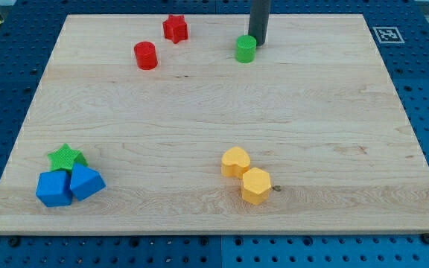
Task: Slide the green circle to the top right of the green star
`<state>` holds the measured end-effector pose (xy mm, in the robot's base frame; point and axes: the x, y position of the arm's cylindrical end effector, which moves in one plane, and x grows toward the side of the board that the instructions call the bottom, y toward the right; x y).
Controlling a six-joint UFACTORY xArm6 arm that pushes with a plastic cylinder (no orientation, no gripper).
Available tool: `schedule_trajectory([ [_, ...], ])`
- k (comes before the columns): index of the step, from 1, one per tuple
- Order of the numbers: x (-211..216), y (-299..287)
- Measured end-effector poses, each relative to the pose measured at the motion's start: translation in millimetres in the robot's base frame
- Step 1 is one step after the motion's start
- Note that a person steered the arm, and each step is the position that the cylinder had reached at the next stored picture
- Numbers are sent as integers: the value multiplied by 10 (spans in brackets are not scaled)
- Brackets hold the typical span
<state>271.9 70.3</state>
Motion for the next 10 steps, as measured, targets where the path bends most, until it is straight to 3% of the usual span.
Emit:
schedule_trajectory([
  [2,307,-214],
  [6,1471,-1047],
  [10,2004,-1953],
])
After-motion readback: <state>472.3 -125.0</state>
